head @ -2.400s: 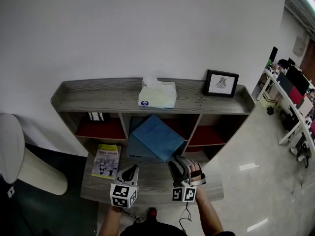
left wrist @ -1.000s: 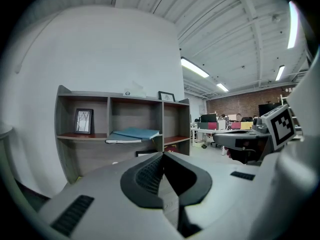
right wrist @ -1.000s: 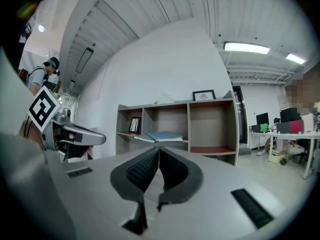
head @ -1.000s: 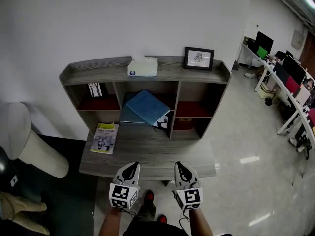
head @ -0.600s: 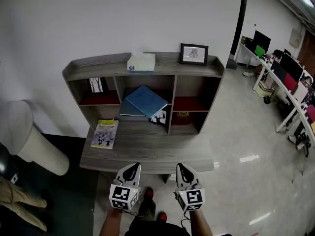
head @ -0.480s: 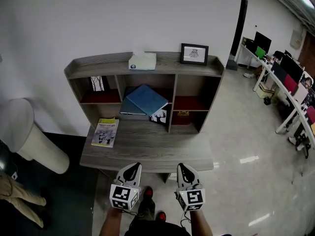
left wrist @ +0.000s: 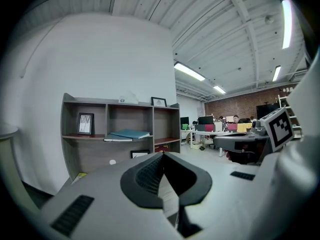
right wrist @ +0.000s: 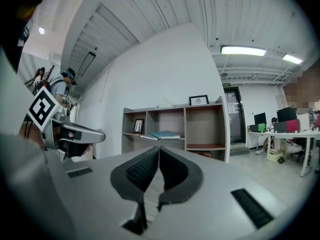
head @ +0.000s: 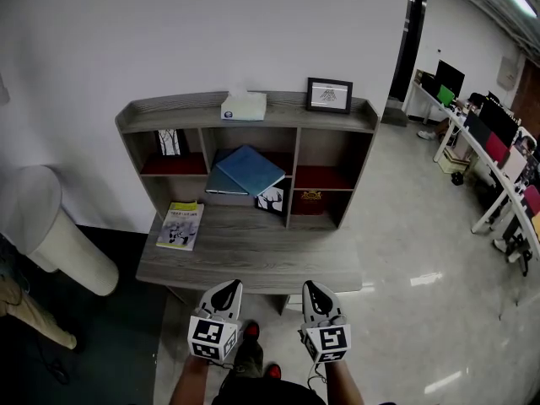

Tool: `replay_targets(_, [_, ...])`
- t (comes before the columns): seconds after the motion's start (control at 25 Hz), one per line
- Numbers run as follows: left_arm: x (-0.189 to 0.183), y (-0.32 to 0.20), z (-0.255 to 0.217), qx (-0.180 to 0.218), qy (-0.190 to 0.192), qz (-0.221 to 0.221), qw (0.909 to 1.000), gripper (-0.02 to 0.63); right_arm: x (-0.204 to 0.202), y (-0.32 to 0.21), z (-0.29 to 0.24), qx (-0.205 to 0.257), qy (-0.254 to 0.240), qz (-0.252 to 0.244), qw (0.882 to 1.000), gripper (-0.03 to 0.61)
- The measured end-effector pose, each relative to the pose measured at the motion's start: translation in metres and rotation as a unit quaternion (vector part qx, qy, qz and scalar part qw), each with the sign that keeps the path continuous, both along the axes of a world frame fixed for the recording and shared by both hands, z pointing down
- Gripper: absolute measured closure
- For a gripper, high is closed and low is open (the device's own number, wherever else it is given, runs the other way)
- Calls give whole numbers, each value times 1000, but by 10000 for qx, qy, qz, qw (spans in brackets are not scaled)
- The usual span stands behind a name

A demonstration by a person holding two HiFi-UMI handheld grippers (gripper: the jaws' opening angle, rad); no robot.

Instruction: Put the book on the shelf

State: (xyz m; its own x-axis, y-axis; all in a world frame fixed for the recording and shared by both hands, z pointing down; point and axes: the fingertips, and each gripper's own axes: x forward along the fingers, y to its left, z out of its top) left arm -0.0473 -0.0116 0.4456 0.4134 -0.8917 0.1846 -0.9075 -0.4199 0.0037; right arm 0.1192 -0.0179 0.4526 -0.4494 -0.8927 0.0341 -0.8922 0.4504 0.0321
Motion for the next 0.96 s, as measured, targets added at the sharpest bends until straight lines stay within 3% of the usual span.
replay_targets(0.96, [7,10,-4,62,-17,-50,10000,607,6,10,-4,77,15,-80,9999,548])
